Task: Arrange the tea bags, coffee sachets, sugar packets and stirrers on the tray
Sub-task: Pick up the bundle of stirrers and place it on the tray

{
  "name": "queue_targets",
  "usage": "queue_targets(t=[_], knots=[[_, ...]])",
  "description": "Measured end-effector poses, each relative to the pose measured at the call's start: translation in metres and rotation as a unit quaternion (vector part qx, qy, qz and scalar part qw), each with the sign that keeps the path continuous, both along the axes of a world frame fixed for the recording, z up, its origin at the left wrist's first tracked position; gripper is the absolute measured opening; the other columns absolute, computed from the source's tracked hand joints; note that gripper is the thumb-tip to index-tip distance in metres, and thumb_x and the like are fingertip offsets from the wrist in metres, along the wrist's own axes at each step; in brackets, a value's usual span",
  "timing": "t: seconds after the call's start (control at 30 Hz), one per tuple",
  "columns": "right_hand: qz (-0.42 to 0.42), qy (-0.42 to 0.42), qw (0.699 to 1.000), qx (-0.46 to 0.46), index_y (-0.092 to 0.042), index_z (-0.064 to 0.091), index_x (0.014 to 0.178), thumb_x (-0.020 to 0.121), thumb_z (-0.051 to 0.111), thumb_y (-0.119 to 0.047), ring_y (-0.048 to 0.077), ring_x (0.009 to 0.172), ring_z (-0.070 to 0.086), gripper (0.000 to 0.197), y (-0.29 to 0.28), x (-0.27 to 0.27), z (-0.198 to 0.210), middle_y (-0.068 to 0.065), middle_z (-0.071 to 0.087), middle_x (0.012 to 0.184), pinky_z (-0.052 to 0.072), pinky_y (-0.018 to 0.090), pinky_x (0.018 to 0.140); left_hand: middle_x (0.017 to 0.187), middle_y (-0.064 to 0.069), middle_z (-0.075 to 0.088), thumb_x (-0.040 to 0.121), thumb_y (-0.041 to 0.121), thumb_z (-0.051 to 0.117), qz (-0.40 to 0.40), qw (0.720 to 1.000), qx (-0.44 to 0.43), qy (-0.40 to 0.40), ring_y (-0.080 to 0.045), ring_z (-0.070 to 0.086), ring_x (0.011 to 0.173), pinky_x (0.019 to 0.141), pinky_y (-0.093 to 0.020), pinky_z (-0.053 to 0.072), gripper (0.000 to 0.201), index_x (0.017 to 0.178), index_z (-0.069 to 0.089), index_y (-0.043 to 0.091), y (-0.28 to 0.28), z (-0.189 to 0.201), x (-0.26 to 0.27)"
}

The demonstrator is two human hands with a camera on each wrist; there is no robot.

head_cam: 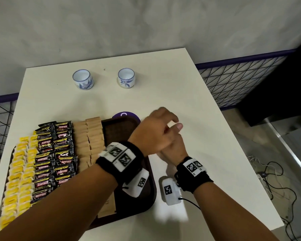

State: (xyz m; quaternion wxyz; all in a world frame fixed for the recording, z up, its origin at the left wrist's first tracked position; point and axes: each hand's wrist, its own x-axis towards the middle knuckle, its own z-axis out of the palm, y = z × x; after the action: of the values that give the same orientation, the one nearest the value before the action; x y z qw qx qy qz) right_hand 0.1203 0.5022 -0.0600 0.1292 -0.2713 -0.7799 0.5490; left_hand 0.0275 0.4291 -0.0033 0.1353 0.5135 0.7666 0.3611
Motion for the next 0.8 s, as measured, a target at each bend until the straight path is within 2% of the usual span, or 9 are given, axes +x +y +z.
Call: queue_targets(t=[0.07, 0.13, 0.23, 0.33, 0.43, 0.53, 0.6, 0.67, 0.8], knots=[[-0.013, 0.013, 0.997, -0.069, -0.01, 0.061, 0.065, 0.083, 0.07, -0.003, 0.007, 0.047, 0.057, 0.021, 0.0, 0.004, 0.014, -0.001, 0.062, 0.052, 0.046, 0.02, 0.049, 0.112, 0.008, 0.057, 0.094, 0.045, 0.062, 0.012, 0.998, -0.026, -0.054, 0.001, 0.058, 0.088, 0.083, -0.018, 0.045, 0.032, 0.122, 0.064, 0.029, -0.02, 0.016, -0.017], [0.0, 0.013, 0.997, -0.072, -0.01, 0.057, 0.062, 0.086, 0.07, -0.004, 0.014, 0.043, 0.055, 0.028, -0.003, 0.005, 0.027, 0.002, 0.059, 0.048, 0.044, 0.021, 0.047, 0.109, 0.011, 0.058, 0.09, 0.041, 0.071, 0.028, 0.992, -0.072, -0.103, 0.0, 0.056, 0.072, 0.074, -0.012, 0.042, 0.036, 0.125, 0.061, 0.034, -0.041, 0.028, -0.033], [0.017, -0.025, 0.995, -0.091, -0.014, 0.056, 0.066, 0.086, 0.072, -0.011, 0.02, 0.044, 0.056, 0.025, -0.014, -0.006, 0.039, 0.005, 0.057, 0.051, 0.042, 0.023, 0.044, 0.097, 0.01, 0.067, 0.088, 0.034, 0.077, 0.065, 0.973, -0.074, -0.208, -0.001, 0.06, 0.069, 0.07, -0.019, 0.047, 0.036, 0.121, 0.064, 0.03, -0.07, 0.033, -0.045], [0.026, -0.073, 0.993, -0.094, -0.018, 0.061, 0.066, 0.083, 0.071, -0.014, 0.024, 0.045, 0.06, 0.02, -0.036, -0.019, 0.038, 0.006, 0.059, 0.052, 0.044, 0.028, 0.046, 0.08, 0.002, 0.073, 0.084, 0.029, 0.082, 0.128, 0.949, -0.047, -0.283, -0.01, 0.066, 0.066, 0.06, -0.028, 0.052, 0.037, 0.116, 0.066, 0.021, -0.087, 0.025, -0.044], [0.022, -0.124, 0.989, -0.082, -0.011, 0.065, 0.07, 0.08, 0.068, -0.015, 0.025, 0.045, 0.063, 0.011, -0.061, -0.03, 0.034, 0.006, 0.062, 0.053, 0.048, 0.032, 0.046, 0.074, -0.004, 0.073, 0.079, 0.033, 0.086, 0.231, 0.92, -0.044, -0.313, -0.009, 0.065, 0.056, 0.054, -0.025, 0.052, 0.044, 0.112, 0.062, 0.016, -0.102, 0.013, -0.044], [0.011, -0.184, 0.982, -0.047, -0.01, 0.067, 0.074, 0.077, 0.065, -0.021, 0.028, 0.05, 0.067, 0.011, -0.078, -0.041, 0.027, 0.009, 0.068, 0.061, 0.054, 0.037, 0.048, 0.068, -0.008, 0.073, 0.078, 0.034, 0.087, 0.278, 0.882, -0.083, -0.371, -0.013, 0.062, 0.051, 0.055, -0.027, 0.053, 0.048, 0.11, 0.059, 0.011, -0.118, 0.001, -0.045], [-0.001, -0.221, 0.975, -0.001, -0.012, 0.067, 0.082, 0.074, 0.062, -0.029, 0.031, 0.06, 0.068, 0.019, -0.084, -0.049, 0.023, 0.01, 0.07, 0.071, 0.059, 0.04, 0.056, 0.065, -0.006, 0.071, 0.079, 0.034, 0.086, 0.274, 0.881, -0.103, -0.373, -0.015, 0.063, 0.053, 0.058, -0.033, 0.055, 0.046, 0.108, 0.061, 0.01, -0.128, -0.003, -0.046], [-0.009, -0.261, 0.963, 0.057, -0.013, 0.066, 0.095, 0.077, 0.061, -0.03, 0.032, 0.075, 0.068, 0.026, -0.088, -0.058, 0.023, 0.009, 0.069, 0.086, 0.059, 0.04, 0.069, 0.069, -0.004, 0.071, 0.08, 0.037, 0.084, 0.263, 0.898, -0.108, -0.335, -0.018, 0.07, 0.061, 0.062, -0.038, 0.059, 0.037, 0.102, 0.066, 0.013, -0.144, 0.002, -0.052], [-0.01, -0.336, 0.933, 0.125, -0.01, 0.063, 0.115, 0.086, 0.063, -0.025, 0.035, 0.098, 0.067, 0.032, -0.095, -0.075, 0.023, 0.012, 0.068, 0.11, 0.054, 0.037, 0.082, 0.081, 0.005, 0.073, 0.084, 0.044, 0.078, 0.296, 0.922, -0.123, -0.22, -0.012, 0.071, 0.076, 0.066, -0.029, 0.053, 0.02, 0.09, 0.072, 0.026, -0.209, 0.014, -0.078]])
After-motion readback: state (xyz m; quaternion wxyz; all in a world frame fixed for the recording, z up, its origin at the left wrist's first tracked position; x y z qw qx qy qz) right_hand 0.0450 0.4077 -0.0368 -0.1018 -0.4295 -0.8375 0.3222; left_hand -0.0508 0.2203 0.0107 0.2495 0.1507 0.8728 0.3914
